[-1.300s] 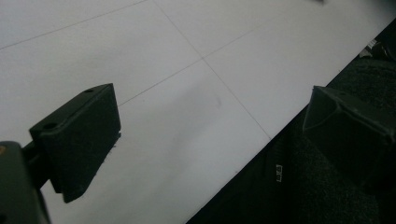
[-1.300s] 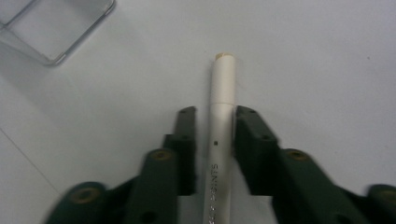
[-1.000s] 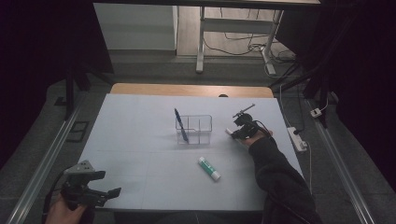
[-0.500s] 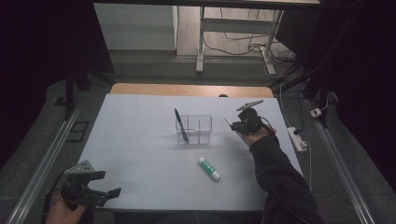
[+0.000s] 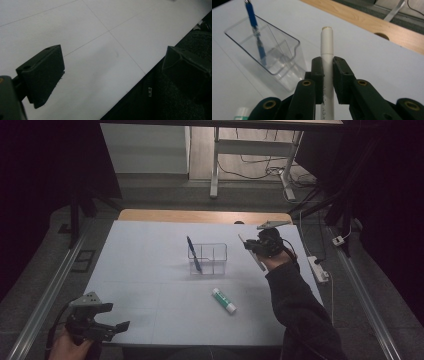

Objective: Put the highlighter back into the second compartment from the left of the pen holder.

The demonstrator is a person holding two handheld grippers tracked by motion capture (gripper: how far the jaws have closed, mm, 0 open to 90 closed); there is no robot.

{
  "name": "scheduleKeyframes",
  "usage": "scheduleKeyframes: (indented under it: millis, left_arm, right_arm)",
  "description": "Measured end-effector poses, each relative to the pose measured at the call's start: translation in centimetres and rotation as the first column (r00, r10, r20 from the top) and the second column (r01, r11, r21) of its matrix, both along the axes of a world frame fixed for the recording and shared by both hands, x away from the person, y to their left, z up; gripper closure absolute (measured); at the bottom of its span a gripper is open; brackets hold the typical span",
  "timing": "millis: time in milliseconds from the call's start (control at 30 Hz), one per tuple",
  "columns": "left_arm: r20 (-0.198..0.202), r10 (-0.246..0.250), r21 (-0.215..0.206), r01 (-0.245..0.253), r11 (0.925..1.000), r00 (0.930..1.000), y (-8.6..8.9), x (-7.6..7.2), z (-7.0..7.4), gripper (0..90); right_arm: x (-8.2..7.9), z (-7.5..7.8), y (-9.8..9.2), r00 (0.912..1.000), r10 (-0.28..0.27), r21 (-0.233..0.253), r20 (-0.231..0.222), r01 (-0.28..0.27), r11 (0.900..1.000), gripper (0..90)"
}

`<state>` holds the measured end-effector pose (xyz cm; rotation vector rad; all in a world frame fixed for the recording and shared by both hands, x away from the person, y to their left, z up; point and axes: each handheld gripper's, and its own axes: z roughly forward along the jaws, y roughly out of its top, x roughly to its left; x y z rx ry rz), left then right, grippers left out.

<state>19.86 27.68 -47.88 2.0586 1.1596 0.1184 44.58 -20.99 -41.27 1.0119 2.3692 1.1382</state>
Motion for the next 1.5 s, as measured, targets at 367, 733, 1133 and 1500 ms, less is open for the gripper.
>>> scheduleKeyframes:
  millis: [367,733,1133,1500]
  left_arm:
    - [0.001,0.0,-0.004,0.0,1.0,1.0,0.0,0.0,0.0,4.5]
    - [0.001,0.001,-0.005,-0.001,1.0,1.0,0.0,0.0,0.0,4.5]
    - [0.0,0.001,-0.01,-0.001,1.0,1.0,0.1,0.0,0.0,4.5]
    - [-0.001,0.001,-0.013,-0.001,0.9999,1.0,0.2,0.0,0.0,4.5]
  right_arm:
    - [-0.6,2.0,2.2,0.9981,0.033,0.102,0.052,-0.038,0.994,78.6]
    - [-0.1,2.3,5.9,0.9942,0.072,0.15,0.08,-0.083,0.985,78.6]
    - [0.8,1.8,9.2,0.9915,0.086,0.187,0.097,-0.104,0.977,78.6]
    - [1.7,0.9,11.7,0.9914,0.086,0.206,0.099,-0.105,0.973,78.6]
